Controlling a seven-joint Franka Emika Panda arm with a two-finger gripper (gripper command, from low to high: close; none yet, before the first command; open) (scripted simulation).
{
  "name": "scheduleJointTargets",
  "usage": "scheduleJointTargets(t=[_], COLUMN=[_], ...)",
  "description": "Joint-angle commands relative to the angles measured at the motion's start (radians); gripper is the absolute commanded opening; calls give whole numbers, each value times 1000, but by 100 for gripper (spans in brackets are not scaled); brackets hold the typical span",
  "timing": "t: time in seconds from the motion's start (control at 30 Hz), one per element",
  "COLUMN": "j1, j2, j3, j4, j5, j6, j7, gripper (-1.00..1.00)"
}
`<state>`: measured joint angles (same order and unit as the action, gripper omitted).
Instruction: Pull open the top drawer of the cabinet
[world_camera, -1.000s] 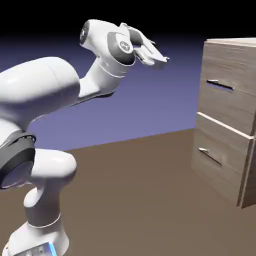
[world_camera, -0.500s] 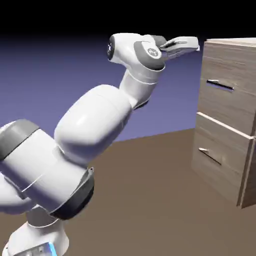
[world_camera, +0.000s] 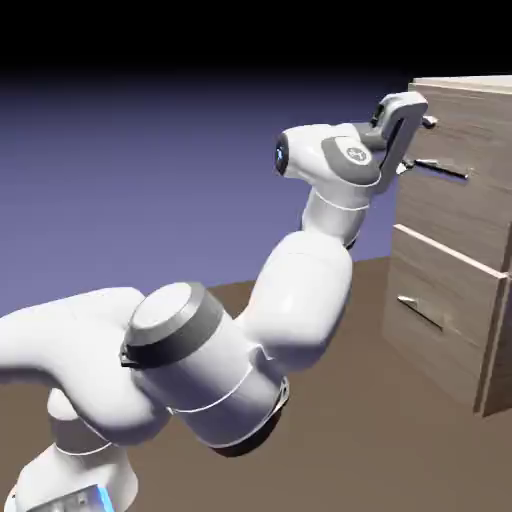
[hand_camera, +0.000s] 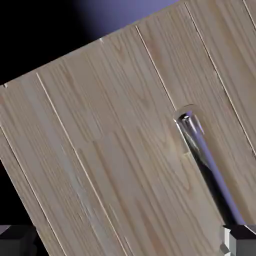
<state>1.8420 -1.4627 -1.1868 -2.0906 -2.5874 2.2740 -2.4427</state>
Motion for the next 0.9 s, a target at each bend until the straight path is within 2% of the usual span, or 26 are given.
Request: scheduleJointTargets(t=[0.0, 0.13, 0.2, 0.4, 0.43, 0.87], j1=[25, 125, 129, 250, 250, -20], j2=[-12, -61, -63, -56, -56, -80], j3=[-16, -81, -83, -108, -108, -39], j4=[10, 49, 51, 249, 249, -186], j5=[-35, -177, -182, -197, -197, -148], j6=[-10, -52, -54, 24, 24, -142], j7=[-44, -217, -224, -252, -252, -200], gripper=[0, 0, 0, 0, -100, -100])
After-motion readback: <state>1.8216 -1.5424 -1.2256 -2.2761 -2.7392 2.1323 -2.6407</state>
